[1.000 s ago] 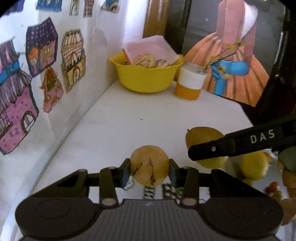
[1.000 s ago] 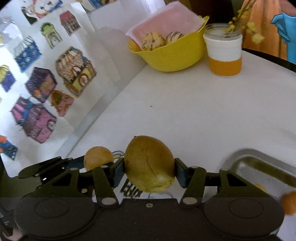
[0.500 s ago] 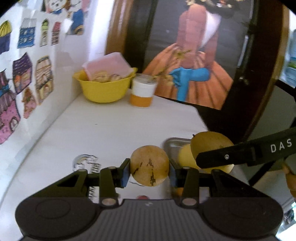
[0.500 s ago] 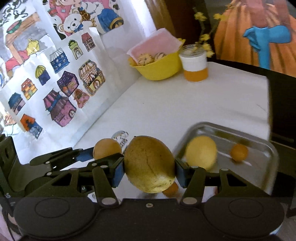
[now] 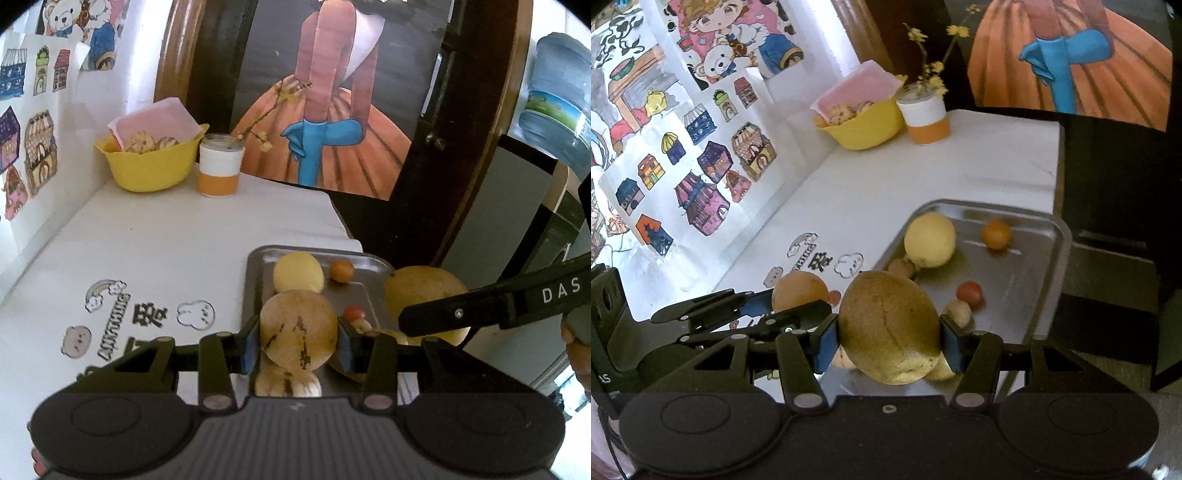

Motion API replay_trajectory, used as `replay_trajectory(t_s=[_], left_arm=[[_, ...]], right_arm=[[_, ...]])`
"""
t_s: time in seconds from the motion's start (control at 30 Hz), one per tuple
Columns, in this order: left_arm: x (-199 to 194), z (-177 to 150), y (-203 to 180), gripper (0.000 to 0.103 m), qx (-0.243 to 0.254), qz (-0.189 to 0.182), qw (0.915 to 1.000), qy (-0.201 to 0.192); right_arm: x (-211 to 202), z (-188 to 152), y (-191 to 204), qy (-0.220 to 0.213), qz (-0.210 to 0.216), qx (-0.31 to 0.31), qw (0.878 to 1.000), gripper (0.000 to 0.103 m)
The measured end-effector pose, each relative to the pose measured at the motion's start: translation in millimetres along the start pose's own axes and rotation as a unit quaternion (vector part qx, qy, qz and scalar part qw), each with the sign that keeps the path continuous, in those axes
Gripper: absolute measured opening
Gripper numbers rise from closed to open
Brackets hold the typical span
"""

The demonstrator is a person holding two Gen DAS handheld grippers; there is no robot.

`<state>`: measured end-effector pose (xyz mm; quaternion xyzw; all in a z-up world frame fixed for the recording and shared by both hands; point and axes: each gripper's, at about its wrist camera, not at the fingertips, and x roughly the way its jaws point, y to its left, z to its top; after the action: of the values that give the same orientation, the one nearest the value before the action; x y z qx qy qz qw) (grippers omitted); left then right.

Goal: Organize fruits
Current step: 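Carry the brown fruit and large pear onto the metal tray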

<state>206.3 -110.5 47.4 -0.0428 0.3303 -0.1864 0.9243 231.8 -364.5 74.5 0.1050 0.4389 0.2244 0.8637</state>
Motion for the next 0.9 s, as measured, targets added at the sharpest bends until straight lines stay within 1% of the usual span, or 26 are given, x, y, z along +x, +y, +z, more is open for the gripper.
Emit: replay_trajectory(t_s=[0.23,0.43,0.6,0.9], left_arm=[[-2.0,-12.1,-5.0,0.046,0.0,-0.007,0.9999,0.009],[-3.6,-20.6,-6.8,0.046,0.002,-0.007,0.9999,0.016],[-4.5,-29.7,-11.6,0.046,0.007,-0.011,0.9996,0.023],[-2.5,-50.7,-22.2,0.046,0.019,-0.021,0.9989,0.038]], right_arm=[[-2.4,-21.4,-11.9,0.007,0.002,0.023,1.0,0.058],[-0.2,-33.0,-17.4,0.013,0.0,0.032,0.999,0.058],[1.7,-40.7,-15.2,0.013,-0.005,0.025,1.0,0.058],[7.1,-56.8,-9.8,0.023,0.002,0.008,1.0,0.058]])
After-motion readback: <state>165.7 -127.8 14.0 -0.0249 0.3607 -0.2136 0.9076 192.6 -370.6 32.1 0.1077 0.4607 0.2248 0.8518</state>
